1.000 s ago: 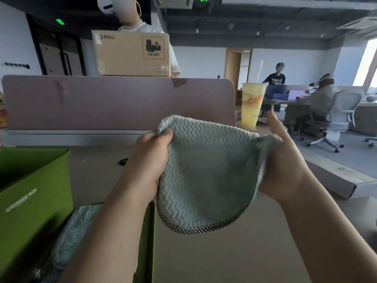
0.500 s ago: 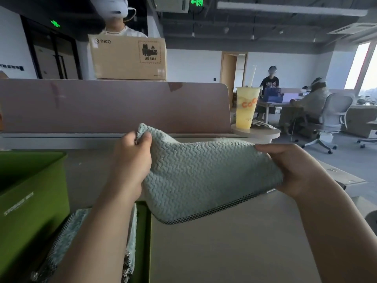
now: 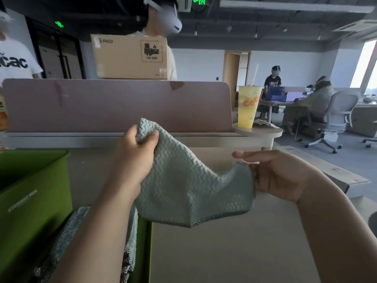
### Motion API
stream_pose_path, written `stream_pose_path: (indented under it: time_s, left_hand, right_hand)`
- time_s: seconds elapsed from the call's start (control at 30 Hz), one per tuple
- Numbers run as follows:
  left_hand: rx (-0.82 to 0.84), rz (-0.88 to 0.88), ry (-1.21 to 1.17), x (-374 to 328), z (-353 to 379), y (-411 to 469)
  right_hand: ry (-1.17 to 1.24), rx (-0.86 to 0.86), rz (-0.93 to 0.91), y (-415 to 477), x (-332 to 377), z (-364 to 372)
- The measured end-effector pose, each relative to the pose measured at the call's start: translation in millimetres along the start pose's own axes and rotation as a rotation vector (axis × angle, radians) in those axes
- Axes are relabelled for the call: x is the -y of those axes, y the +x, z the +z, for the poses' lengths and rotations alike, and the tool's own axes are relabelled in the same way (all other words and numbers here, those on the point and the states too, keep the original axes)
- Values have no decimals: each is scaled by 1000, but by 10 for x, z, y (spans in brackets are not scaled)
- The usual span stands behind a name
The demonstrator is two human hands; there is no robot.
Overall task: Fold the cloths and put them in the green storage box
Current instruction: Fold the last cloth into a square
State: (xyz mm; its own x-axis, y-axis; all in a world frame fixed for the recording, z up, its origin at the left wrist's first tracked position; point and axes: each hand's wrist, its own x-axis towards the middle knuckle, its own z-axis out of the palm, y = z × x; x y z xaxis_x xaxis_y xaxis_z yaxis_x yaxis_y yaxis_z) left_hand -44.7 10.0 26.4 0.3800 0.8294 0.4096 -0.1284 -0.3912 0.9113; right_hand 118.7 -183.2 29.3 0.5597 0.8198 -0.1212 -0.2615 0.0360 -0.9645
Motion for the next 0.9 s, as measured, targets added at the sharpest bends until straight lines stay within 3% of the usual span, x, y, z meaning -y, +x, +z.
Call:
stream_pose_path:
  time_s: [0.23, 0.5, 0.67, 0.9]
  left_hand:
    - [134, -138, -218, -88, 53, -55]
    - [200, -141, -305, -146, 33, -58]
    - [172, -152, -143, -54, -45, 12]
    - [-14, -158, 215, 71, -177, 65]
  right_hand:
    - [-134, -80, 209, 273, -418, 50]
    - [-261, 197, 360, 231, -533, 136]
    - [-126, 153, 187, 216, -351, 38]
    - [-23, -97, -176, 69, -69, -89]
